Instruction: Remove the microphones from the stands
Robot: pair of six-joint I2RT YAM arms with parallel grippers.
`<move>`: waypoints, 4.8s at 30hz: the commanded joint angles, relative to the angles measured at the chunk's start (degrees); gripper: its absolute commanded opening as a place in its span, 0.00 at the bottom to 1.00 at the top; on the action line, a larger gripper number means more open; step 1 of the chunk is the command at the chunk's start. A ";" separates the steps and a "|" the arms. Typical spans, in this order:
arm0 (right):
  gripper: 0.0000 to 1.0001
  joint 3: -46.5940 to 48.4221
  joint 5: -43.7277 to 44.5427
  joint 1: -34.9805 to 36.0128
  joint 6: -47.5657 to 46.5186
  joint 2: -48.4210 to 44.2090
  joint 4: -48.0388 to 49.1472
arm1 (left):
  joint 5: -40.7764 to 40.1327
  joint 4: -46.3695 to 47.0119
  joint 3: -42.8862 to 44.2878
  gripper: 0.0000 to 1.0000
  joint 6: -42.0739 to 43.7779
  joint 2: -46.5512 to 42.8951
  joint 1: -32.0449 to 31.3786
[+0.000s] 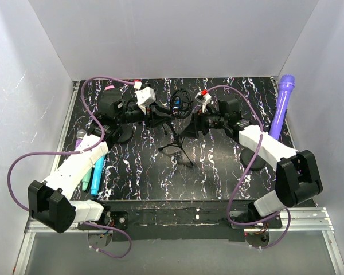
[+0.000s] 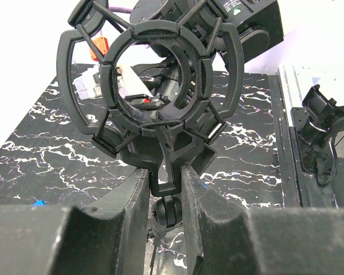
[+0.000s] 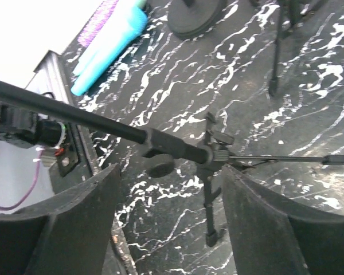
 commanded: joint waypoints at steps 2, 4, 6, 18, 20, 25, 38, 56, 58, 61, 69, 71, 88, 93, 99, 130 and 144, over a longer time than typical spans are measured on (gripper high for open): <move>0.79 0.35 -4.20 0.32 4.14 0.51 3.79 | -1.07 -0.21 1.65 0.00 2.40 0.44 0.47; 0.77 0.00 -1.39 0.32 3.70 0.94 3.18 | -1.07 -0.12 1.56 0.00 2.40 0.44 0.47; 0.76 -0.88 1.51 0.24 3.26 1.47 3.18 | -1.07 -0.12 1.38 0.00 2.48 0.44 0.47; 0.70 -6.94 7.86 -0.20 -1.83 2.97 1.07 | -0.81 0.59 1.82 0.00 2.75 1.14 0.47; 0.71 -6.78 5.93 -0.29 -2.89 1.39 0.98 | -0.89 0.59 1.73 0.00 2.83 1.06 0.47; 0.75 -1.34 -2.15 -0.82 -0.61 -0.90 1.51 | -0.63 0.06 1.56 0.00 2.92 0.88 0.47; 0.73 1.32 1.70 -0.82 4.41 7.36 3.18 | -0.28 -0.82 2.79 0.00 3.45 1.67 0.47; 0.72 -8.36 4.08 -4.16 -3.24 -6.61 -3.06 | -3.35 -2.05 6.47 0.03 6.35 4.48 -0.41; 0.73 -7.39 3.81 -4.95 -3.15 -8.19 -5.16 | -3.97 -2.23 7.44 0.03 7.31 5.01 -0.58; 0.72 -5.11 3.20 -5.74 -4.12 -10.21 -8.94 | -5.37 -3.01 8.76 0.03 8.54 6.24 -1.20; 0.71 -4.57 3.54 -5.92 -6.84 -17.68 -13.34 | -7.75 -8.46 12.54 0.02 11.80 9.58 -4.10; 0.71 -5.01 5.12 -5.92 -7.20 -19.35 -13.26 | -8.45 -8.73 12.89 0.04 12.15 10.19 -4.80; 0.70 4.98 5.66 -5.92 -15.62 -26.75 -25.90 | -10.21 2.33 15.53 0.73 8.47 13.63 -6.65; 0.70 17.64 4.69 -5.92 -22.91 -23.40 -38.11 | -10.30 3.92 16.33 0.98 4.52 10.38 -6.65; 0.71 29.95 7.59 -5.83 -28.28 -20.59 -51.92 | -7.76 6.56 13.08 0.98 1.16 4.94 -6.56; 0.70 18.72 10.49 -3.98 -13.87 -19.35 -18.88 | -28.15 -22.36 14.12 0.98 5.38 16.16 -6.91; 0.71 21.35 11.46 -3.98 -16.78 -18.74 -24.86 | -16.54 -21.65 17.02 0.45 6.00 25.22 -6.91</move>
